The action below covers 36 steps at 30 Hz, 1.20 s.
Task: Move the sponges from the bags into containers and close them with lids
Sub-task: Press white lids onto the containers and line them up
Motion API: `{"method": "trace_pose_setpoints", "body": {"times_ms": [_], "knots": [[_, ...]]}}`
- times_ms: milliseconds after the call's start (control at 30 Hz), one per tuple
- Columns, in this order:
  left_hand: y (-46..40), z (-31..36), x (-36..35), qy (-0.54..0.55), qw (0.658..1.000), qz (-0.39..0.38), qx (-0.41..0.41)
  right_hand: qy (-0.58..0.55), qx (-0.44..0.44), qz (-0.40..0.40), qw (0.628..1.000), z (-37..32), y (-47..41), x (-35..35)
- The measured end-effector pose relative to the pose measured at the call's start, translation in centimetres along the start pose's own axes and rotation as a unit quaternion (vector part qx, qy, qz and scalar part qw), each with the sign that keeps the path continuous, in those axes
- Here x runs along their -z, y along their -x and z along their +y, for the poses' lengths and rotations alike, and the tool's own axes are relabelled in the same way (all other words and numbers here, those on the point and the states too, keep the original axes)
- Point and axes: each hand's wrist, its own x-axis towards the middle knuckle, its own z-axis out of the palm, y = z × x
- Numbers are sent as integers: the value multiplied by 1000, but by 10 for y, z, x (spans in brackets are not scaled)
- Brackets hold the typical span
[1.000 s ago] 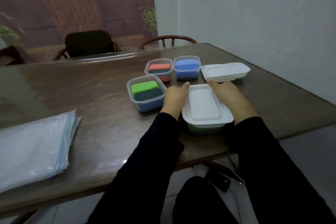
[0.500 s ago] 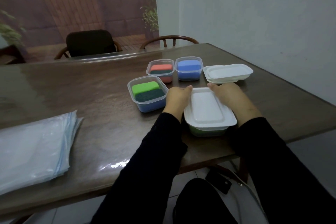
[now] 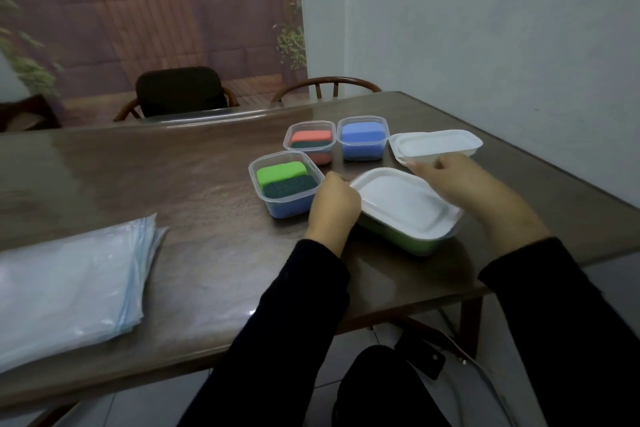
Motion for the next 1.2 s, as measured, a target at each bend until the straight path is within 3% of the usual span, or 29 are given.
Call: {"method": "trace_pose_setpoints", "body": {"times_ms": [133, 233, 333, 500, 667, 1000, 1067, 1133, 1200], "knots": [[8, -15, 8, -22, 999, -32, 10, -52, 17, 32, 998, 18, 28, -15], [21, -14, 18, -120, 990, -76, 6, -80, 18, 69, 994, 22, 34, -23], [22, -6, 23, -180, 981, -73, -9, -72, 28, 49, 996, 20, 25, -21], [-6, 6, 6, -77, 993, -87, 17, -53, -9, 38, 998, 11, 2, -17], [-16, -10, -7, 40, 998, -44, 22, -95, -52, -4, 994, 18, -7, -18], [-25, -13, -10, 81, 995, -53, 19, -23, -13, 43, 999, 17, -10, -20], [-26, -11, -9, 79, 995, -59, 18, 40, 16, 87, 995, 15, -7, -22], [-26, -9, -7, 70, 995, -75, 16, 130, 119, 112, 978, 12, -1, -22], [-26, -8, -4, 67, 993, -93, 13, 138, 222, 42, 964, 8, 6, -22]]}}
